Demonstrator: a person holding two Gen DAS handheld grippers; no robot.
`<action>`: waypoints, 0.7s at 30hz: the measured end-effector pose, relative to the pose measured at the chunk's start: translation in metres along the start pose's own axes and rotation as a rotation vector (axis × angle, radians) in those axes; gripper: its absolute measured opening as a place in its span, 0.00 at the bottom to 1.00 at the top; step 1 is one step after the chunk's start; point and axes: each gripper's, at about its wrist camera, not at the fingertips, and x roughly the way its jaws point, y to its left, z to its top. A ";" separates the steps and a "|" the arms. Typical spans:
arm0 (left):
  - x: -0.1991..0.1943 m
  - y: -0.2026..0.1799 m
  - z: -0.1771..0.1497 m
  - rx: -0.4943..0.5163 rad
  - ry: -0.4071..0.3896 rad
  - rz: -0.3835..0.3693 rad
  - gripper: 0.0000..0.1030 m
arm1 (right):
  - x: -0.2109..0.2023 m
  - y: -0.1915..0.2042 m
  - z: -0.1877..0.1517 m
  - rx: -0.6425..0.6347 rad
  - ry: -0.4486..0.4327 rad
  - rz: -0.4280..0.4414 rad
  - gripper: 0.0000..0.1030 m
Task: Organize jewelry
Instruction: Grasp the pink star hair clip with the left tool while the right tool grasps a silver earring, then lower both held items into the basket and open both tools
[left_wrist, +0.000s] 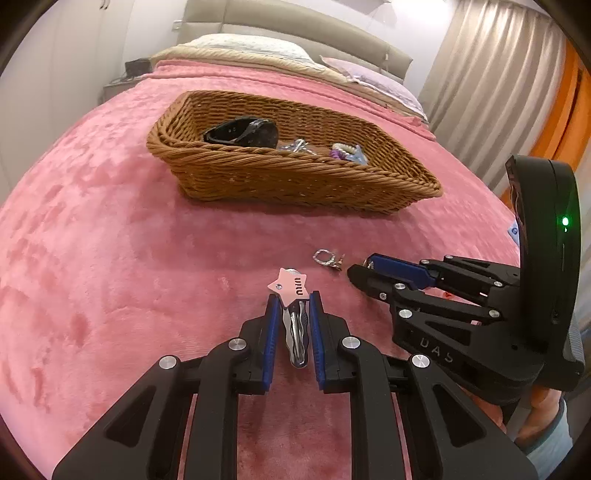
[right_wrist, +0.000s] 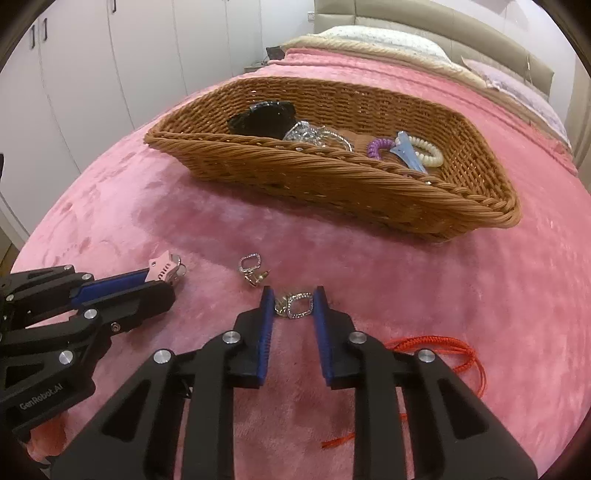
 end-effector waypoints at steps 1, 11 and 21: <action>0.000 -0.001 0.000 0.004 -0.003 0.000 0.14 | -0.001 0.002 -0.001 -0.008 -0.006 -0.006 0.18; -0.007 -0.002 0.000 0.010 -0.038 -0.028 0.14 | -0.031 -0.005 -0.015 0.014 -0.086 0.021 0.18; -0.053 -0.026 0.025 0.061 -0.186 -0.076 0.14 | -0.097 -0.016 0.012 0.016 -0.235 0.040 0.18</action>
